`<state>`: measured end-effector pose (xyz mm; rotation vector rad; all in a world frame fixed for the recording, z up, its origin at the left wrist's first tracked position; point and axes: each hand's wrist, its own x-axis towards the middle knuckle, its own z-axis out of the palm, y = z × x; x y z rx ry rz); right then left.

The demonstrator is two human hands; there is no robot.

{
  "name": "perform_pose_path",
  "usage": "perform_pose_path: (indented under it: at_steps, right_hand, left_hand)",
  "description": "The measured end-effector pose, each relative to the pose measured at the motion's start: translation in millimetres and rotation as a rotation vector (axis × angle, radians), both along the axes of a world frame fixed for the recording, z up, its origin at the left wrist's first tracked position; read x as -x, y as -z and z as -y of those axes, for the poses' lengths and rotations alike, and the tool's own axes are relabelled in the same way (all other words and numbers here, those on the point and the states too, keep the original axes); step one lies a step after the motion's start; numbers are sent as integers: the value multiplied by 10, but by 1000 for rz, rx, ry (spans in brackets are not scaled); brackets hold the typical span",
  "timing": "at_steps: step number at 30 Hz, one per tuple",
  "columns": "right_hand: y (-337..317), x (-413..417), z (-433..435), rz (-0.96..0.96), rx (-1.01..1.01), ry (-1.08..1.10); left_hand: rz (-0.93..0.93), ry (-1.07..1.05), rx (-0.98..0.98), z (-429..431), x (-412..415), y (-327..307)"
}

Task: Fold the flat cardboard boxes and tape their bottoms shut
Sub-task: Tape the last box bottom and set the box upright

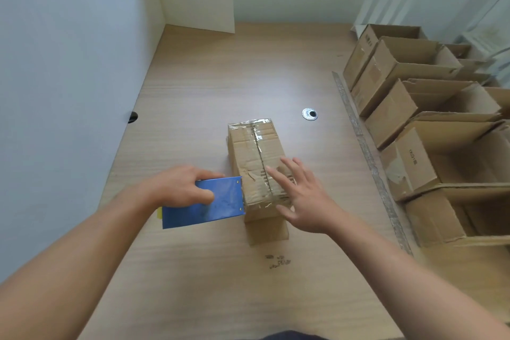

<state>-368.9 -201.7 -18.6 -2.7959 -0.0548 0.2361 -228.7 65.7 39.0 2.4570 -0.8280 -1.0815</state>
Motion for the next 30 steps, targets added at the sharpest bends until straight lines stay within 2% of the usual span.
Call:
perform_pose_path:
  at_steps: [2,4,9,14,16,22,28,30]
  right_hand:
    - [42,-110,-152,6,22,-89]
    - [116,-168,-266,2,99,-88]
    - [169,-118,-315,254,151,-64]
    - [195,-141,-330,271,182,-87]
    - [193,-147,-333,252,171,-91]
    - [221,-158,-322,222,159,-107]
    - [204,-167,-419,175,126,-17]
    - [199,-152,-491,154,131,29]
  left_hand:
    - [11,-23,27,-20,37,29]
    - [37,-40,46,-53,63,52]
    - [19,-103,74,-295,135,163]
    - [21,-153,74,-636,137,147]
    - [93,-145,19,-618,155,149]
    - [465,-111,-73,-115,312,236]
    - [713,-199,-112,65,608,250]
    - [744,-212,-140,149,696,275]
